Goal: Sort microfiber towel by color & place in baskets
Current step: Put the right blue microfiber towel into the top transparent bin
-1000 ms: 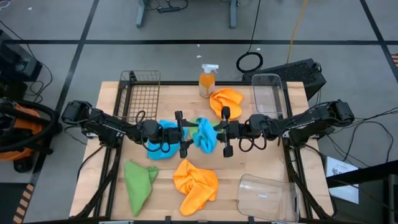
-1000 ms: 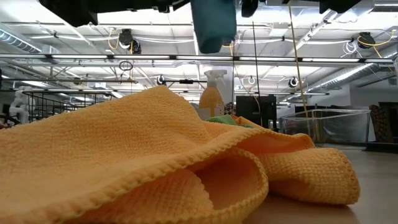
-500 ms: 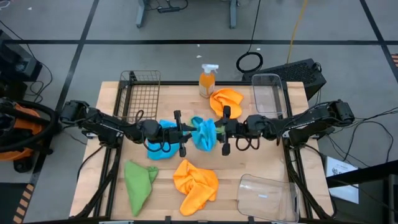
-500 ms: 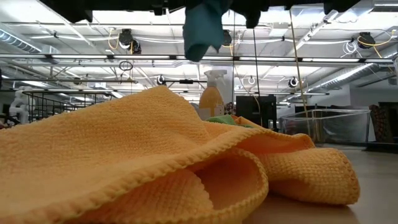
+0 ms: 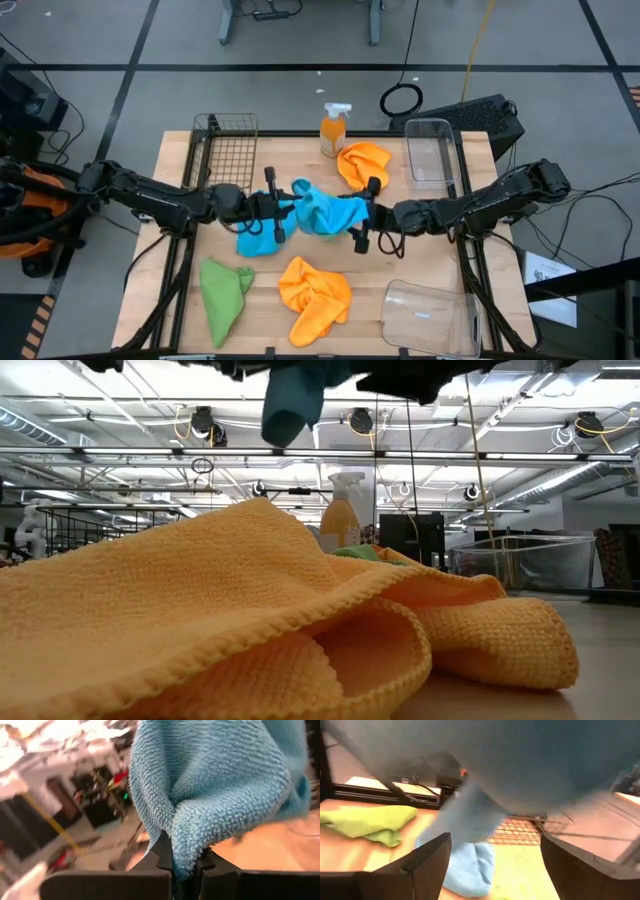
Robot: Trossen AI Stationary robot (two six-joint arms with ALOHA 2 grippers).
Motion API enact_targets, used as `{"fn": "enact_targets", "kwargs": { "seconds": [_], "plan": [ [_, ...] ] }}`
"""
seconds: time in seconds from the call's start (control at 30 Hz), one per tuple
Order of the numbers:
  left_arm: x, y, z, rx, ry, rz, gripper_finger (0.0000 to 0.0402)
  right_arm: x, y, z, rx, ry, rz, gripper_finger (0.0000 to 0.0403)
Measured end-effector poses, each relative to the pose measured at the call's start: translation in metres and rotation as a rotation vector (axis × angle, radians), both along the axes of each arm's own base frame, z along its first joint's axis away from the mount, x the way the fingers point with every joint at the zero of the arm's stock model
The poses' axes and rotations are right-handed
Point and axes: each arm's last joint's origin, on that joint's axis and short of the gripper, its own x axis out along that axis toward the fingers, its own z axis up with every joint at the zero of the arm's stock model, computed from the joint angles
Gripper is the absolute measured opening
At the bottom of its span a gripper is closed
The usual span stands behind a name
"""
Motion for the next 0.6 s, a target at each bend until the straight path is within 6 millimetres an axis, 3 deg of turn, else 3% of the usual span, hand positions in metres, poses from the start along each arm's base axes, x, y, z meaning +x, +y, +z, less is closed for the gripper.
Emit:
{"fn": "enact_targets", "kwargs": {
  "seconds": [0.3,0.6],
  "plan": [
    [-0.001,0.010,-0.006,-0.157,0.048,0.043,0.0014,-0.008,0.030,0.014,-0.133,-0.109,0.047,0.0276],
    [0.002,0.005,-0.005,-0.251,0.024,-0.125,0.0015,-0.001,0.022,0.023,-0.181,-0.242,0.034,0.0265]
  ]
}}
